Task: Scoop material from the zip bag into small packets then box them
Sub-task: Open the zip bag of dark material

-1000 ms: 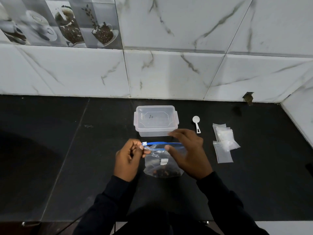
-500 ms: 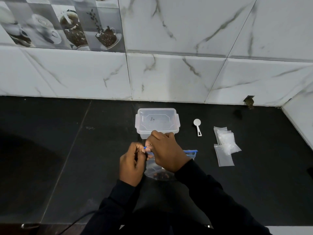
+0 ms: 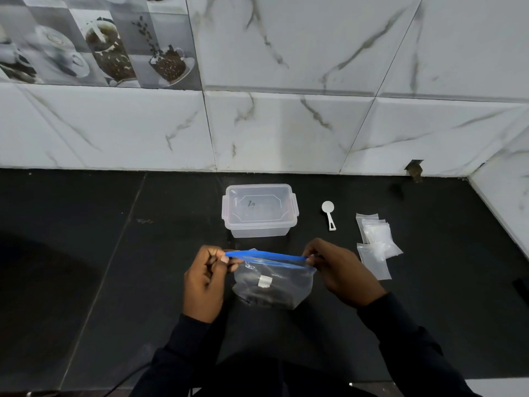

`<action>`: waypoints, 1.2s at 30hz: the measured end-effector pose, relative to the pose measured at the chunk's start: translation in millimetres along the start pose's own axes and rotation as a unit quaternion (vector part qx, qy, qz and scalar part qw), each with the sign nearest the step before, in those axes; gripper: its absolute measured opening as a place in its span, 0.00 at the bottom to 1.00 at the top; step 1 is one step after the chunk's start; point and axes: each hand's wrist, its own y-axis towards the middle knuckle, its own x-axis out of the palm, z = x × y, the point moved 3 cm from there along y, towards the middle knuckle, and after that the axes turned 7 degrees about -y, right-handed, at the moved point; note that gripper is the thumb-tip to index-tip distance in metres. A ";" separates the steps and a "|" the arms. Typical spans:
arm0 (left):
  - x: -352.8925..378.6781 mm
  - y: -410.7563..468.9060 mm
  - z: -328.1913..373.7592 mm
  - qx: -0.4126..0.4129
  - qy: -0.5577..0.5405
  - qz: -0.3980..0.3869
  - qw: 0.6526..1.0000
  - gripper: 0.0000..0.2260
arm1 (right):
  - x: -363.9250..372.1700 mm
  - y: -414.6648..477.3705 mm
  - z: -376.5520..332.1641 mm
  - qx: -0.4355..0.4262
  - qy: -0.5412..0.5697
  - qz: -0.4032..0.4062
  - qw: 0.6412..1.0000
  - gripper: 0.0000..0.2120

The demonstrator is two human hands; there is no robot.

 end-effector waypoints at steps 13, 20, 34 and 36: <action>13.0 -1.3 15.4 0.020 0.103 0.006 0.994 0.12 | 11.7 0.9 -25.3 -0.049 0.055 -0.006 0.997 0.06; 25.5 -7.1 25.6 0.077 0.248 -0.067 0.963 0.11 | 19.3 9.1 -43.5 0.029 -0.026 0.024 0.999 0.20; 40.6 -11.7 36.0 0.056 0.397 -0.086 0.912 0.16 | 19.3 4.5 -53.6 0.080 -0.011 0.033 0.996 0.12; 40.8 -10.6 36.8 0.070 0.359 -0.110 0.924 0.22 | 18.2 7.0 -47.2 0.115 -0.061 0.026 0.991 0.15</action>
